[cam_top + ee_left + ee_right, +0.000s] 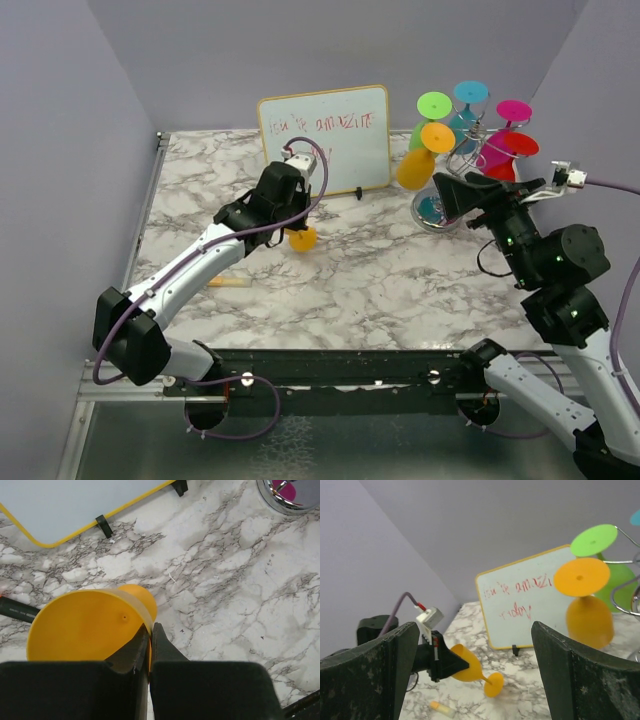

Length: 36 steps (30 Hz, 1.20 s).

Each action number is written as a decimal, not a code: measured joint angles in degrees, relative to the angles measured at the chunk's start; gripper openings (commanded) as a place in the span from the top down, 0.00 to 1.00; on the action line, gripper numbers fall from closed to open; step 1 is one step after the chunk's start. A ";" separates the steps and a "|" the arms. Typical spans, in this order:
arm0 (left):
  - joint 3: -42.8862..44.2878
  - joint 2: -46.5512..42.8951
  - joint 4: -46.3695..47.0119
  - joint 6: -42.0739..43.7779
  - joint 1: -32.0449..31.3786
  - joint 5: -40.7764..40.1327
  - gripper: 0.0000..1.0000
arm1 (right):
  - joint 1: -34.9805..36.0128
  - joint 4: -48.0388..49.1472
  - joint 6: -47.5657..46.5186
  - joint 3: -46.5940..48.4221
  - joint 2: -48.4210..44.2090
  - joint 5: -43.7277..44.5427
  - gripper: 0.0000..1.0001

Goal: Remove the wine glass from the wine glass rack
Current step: Place the wine glass at the center of the board.

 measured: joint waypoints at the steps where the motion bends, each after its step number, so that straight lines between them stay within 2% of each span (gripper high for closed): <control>1: -0.02 0.00 -0.07 0.15 0.00 -0.44 1.00 | -0.02 -1.03 -0.09 0.00 0.17 1.18 0.00; 6: -1.66 -0.11 0.13 0.83 0.00 -3.21 1.00 | -0.02 -4.57 -0.20 -0.33 2.08 1.73 0.00; 16: -3.52 0.39 -0.11 0.90 0.00 -7.91 1.00 | 0.00 -9.53 -2.19 -2.14 4.00 -4.37 0.00; 29: -2.89 3.52 -2.03 -0.59 0.76 -16.17 1.00 | -0.02 -9.55 -8.04 -7.26 -5.84 -12.87 0.00; 36: -2.89 3.85 -2.36 -1.57 4.74 -17.18 1.00 | -0.02 -12.41 -8.85 -6.56 -3.06 -10.86 0.00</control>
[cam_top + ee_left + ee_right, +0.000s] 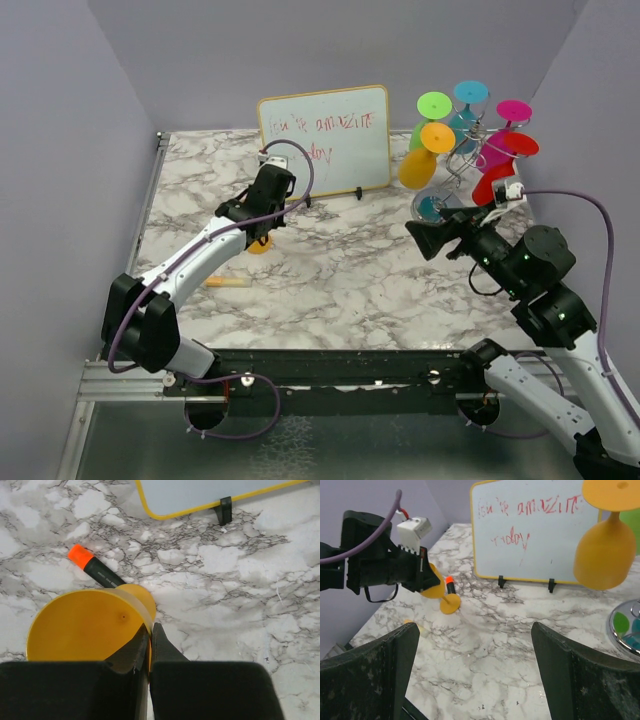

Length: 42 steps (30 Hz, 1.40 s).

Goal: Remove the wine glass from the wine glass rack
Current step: Place the wine glass at the center of the board.

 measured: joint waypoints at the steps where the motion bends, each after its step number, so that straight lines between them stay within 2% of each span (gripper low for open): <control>1: 0.00 0.20 0.11 0.00 0.68 0.00 1.00 | 0.00 -0.52 0.07 0.00 0.50 0.55 0.00; 11: 0.02 0.94 2.49 2.38 6.05 1.07 1.00 | 0.00 -0.70 3.93 0.15 3.63 4.02 0.00; 24: 1.03 2.12 2.73 4.57 6.58 6.54 1.00 | 0.00 -0.37 6.80 0.94 4.37 3.91 0.00; 35: 2.91 2.16 0.90 6.36 6.86 23.34 1.00 | 0.00 -0.44 8.22 1.09 3.54 3.91 0.00; 38: 3.17 2.58 -0.09 6.73 6.82 25.75 1.00 | 0.00 -0.42 8.59 1.09 3.45 3.91 0.00; 42: 5.88 4.76 -1.60 7.34 6.84 24.68 1.00 | 0.00 -0.48 8.61 1.09 3.52 3.91 0.00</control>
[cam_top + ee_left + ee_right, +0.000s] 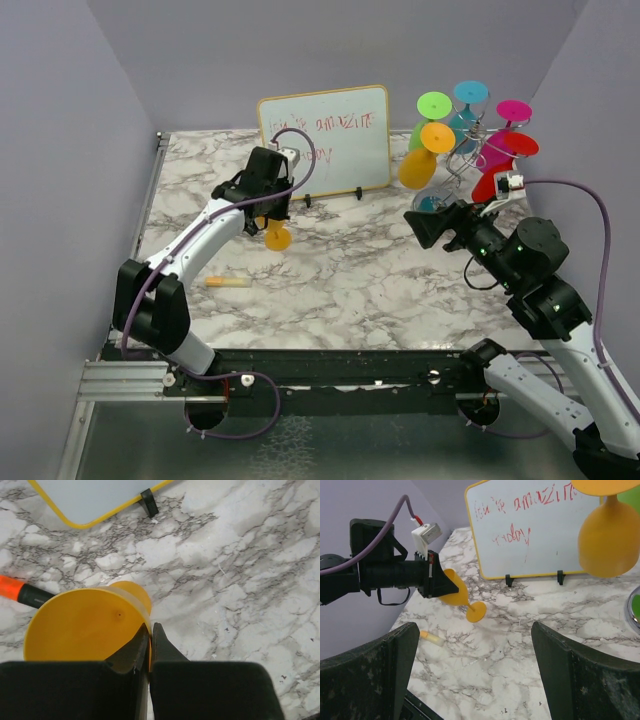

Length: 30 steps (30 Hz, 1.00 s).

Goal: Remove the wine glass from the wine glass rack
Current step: Place the wine glass at the center of the board.

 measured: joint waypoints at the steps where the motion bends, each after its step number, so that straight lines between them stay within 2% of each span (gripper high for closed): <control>1: 1.01 0.85 -0.66 0.24 -0.02 -1.20 1.00 | 0.02 0.00 0.00 0.00 0.00 0.00 0.00; 7: 3.50 3.34 -2.47 0.92 0.20 -9.14 1.00 | 0.00 -0.11 0.00 0.00 -0.09 0.02 0.00; 15: 3.52 3.37 -3.76 1.44 0.92 -13.46 1.00 | 0.00 -0.22 0.00 0.00 -0.04 0.02 0.00; 19: 3.52 3.37 -3.80 1.60 0.92 -13.29 0.74 | 0.00 -0.22 0.00 0.00 0.24 0.00 0.00; 30: 3.52 3.67 -7.30 1.62 0.92 -13.22 0.29 | 0.00 -0.28 0.00 0.00 0.52 0.00 0.00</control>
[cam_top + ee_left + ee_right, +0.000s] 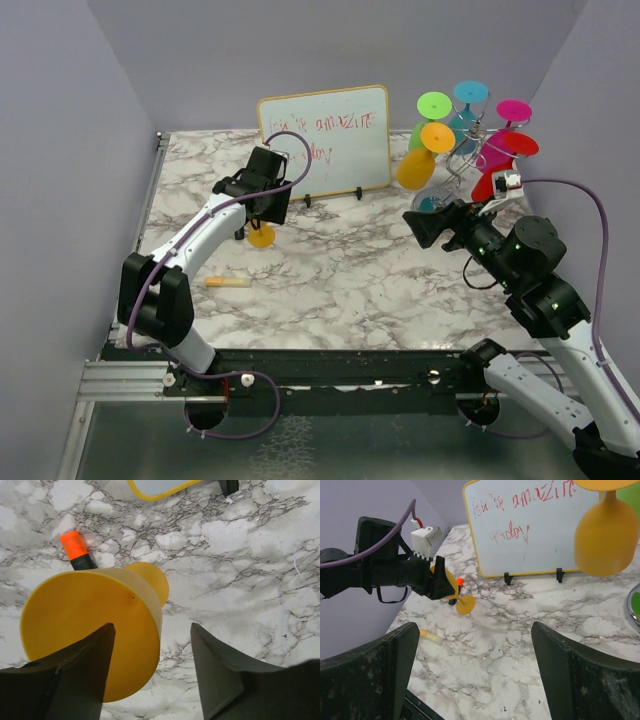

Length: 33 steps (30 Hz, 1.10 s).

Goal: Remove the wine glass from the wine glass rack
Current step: Place the wine glass at the center of the board, then pick up the wine glass from the wine rack.

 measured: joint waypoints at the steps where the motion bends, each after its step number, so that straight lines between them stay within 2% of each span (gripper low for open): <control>1: 0.00 0.00 -0.13 0.00 0.00 -0.02 0.25 | 0.00 0.00 -0.02 0.00 0.00 0.00 0.00; 6: 0.92 -0.15 -1.14 0.00 0.00 -0.02 0.02 | 0.00 -0.02 0.00 0.02 0.09 -0.02 0.00; 14: 1.92 -5.70 -0.79 -0.04 0.00 0.09 0.01 | 0.00 -0.63 0.00 0.02 1.51 -0.04 0.00; 22: 1.33 -13.11 2.34 -1.29 0.00 1.51 0.01 | 0.00 -6.47 1.60 1.01 6.95 1.70 0.00; 27: 1.31 -17.40 4.61 -2.10 0.00 6.10 0.01 | 0.02 -17.07 7.41 1.01 7.54 11.04 0.00; 33: 1.22 -20.79 7.54 -2.36 0.00 13.29 0.01 | 0.02 -27.34 15.69 -2.97 2.01 21.24 0.00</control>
